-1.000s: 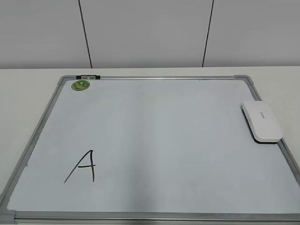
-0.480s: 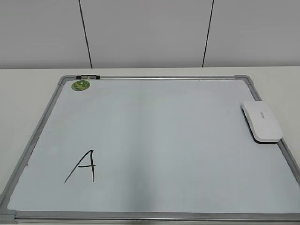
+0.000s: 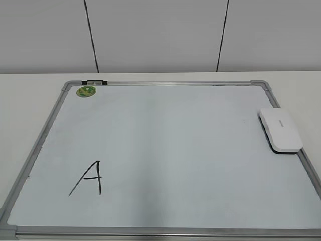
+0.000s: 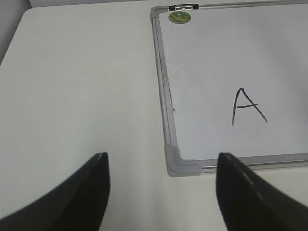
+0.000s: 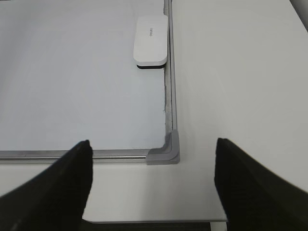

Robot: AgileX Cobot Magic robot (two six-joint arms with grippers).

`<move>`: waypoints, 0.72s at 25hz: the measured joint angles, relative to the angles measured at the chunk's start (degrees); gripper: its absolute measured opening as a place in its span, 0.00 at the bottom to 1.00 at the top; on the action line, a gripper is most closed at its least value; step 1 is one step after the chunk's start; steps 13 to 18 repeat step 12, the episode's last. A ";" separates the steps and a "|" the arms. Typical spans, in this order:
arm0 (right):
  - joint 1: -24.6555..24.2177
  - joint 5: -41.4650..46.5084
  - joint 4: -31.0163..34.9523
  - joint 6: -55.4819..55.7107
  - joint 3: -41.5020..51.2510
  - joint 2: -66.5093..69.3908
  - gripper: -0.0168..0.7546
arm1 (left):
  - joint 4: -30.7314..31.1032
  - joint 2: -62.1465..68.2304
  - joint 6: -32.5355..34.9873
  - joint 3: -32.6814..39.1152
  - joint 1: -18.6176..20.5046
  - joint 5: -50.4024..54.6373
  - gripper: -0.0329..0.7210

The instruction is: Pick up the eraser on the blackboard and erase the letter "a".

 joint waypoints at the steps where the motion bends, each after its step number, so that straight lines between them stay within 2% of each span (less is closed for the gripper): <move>1: 0.00 0.00 0.00 0.34 0.00 0.00 0.78 | 0.00 0.00 0.00 0.00 0.00 0.00 0.73; 18: 0.00 0.00 0.00 0.34 0.00 0.00 0.78 | 0.00 0.00 0.00 0.00 0.00 0.00 0.73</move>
